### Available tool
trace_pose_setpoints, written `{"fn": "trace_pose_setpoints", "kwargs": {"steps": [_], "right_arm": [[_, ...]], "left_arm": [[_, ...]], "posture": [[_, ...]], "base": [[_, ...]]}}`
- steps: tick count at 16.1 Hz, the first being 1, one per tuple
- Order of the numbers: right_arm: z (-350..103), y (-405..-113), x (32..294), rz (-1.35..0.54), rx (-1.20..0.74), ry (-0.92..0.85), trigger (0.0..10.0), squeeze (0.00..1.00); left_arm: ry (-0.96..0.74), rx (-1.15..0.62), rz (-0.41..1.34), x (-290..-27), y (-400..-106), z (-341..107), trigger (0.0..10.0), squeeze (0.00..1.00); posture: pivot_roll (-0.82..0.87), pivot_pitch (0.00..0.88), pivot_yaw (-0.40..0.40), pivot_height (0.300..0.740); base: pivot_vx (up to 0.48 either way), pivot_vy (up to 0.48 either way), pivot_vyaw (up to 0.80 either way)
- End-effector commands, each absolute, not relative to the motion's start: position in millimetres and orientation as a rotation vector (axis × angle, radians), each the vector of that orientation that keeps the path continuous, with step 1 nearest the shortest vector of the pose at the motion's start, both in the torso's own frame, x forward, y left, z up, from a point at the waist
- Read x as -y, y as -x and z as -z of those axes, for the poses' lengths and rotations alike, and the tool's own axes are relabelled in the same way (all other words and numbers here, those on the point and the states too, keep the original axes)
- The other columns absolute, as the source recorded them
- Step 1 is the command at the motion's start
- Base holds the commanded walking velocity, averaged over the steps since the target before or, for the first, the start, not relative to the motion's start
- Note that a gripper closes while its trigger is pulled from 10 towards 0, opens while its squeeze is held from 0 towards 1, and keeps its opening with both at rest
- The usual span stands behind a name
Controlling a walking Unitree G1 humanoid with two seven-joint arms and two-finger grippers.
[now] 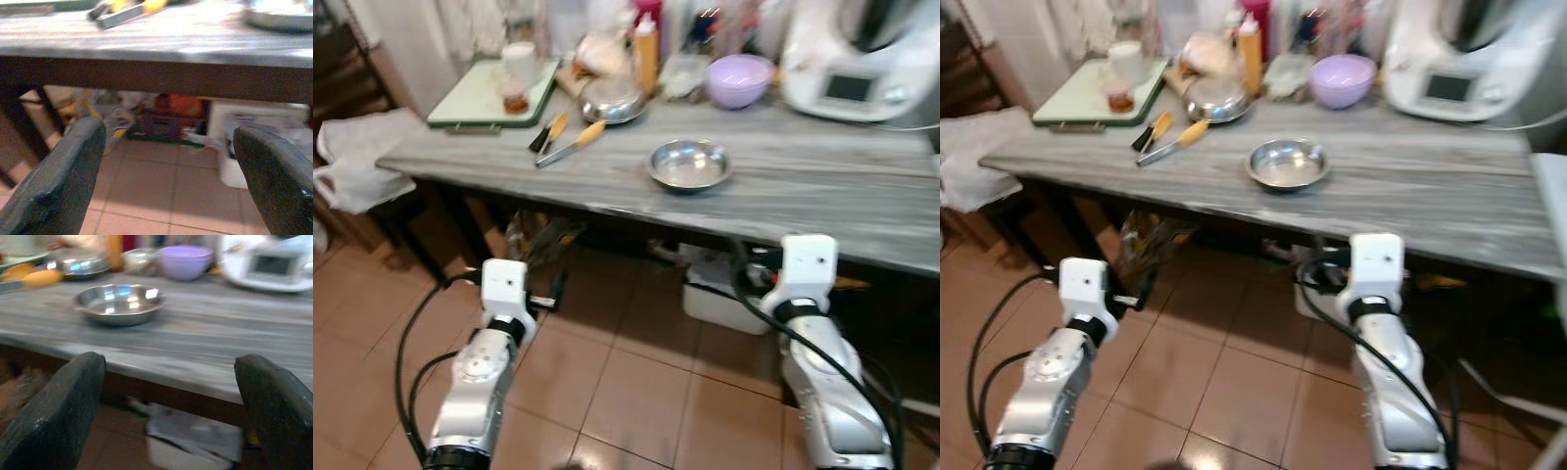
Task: Setting the table
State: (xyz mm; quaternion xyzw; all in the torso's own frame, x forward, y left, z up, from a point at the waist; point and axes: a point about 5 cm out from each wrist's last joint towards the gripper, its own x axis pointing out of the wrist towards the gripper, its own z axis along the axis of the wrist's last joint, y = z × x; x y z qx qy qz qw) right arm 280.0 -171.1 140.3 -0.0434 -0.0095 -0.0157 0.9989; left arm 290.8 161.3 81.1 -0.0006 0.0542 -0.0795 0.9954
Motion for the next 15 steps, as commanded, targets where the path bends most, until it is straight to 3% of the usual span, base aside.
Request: {"fn": "trace_pose_setpoints", "kwargs": {"steps": [1, 15], "right_arm": [[-142.3, -281.7, 164.8, 0.027, 0.030, 0.098, 10.0, 0.00], [-137.7, -281.8, 159.9, -0.045, 0.025, 0.042, 10.0, 0.00]], "left_arm": [[-0.016, -0.111, 0.140, -168.3, -291.8, -82.5, 10.0, 0.00], [-0.027, -0.113, 0.144, -167.8, -292.7, -81.0, 10.0, 0.00]], "posture": [[-0.07, 0.064, 0.050, 0.740], [-0.07, 0.055, 0.047, 0.740]], "base": [[-0.259, 0.000, 0.00], [-0.260, 0.000, 0.00]]}}
